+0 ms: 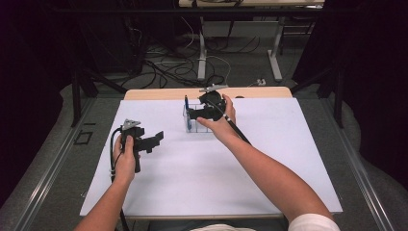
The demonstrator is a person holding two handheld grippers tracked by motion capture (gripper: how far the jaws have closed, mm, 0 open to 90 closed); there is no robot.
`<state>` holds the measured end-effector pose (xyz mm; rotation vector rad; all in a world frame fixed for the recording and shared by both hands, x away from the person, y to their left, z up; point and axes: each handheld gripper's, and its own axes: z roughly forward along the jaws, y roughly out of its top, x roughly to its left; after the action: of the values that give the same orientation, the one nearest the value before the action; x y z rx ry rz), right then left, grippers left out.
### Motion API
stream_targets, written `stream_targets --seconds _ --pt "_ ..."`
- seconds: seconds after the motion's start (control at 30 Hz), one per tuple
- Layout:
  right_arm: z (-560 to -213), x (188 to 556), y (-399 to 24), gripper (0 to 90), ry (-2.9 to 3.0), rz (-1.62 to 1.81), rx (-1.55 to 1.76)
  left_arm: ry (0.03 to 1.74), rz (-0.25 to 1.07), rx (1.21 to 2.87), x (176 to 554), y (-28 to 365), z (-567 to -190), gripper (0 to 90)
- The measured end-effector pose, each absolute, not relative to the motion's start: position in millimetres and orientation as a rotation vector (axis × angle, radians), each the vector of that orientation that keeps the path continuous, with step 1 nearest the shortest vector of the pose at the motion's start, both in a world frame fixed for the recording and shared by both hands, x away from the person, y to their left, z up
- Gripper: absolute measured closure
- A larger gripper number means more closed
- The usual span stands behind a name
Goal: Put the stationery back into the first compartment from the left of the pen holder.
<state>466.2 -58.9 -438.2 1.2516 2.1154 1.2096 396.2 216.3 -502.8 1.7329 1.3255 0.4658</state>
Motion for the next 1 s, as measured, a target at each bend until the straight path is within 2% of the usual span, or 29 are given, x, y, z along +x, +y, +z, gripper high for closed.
stream_targets --seconds 0.3,0.73,1.0 --pt "-435.8 447.8 -94.3 9.8 2.089 1.195 1.25 1.328 0.472 1.731 396.1 217.4 -502.2 15.7" --pt "-436.8 421.1 -154.8 10.0 2.005 1.176 1.313 1.326 0.479 1.727 394.8 218.1 -500.4 15.7" --pt "-450.1 404.7 -184.4 0.8 1.99 1.166 1.327 1.327 0.482 1.729 394.3 219.2 -500.6 15.6"
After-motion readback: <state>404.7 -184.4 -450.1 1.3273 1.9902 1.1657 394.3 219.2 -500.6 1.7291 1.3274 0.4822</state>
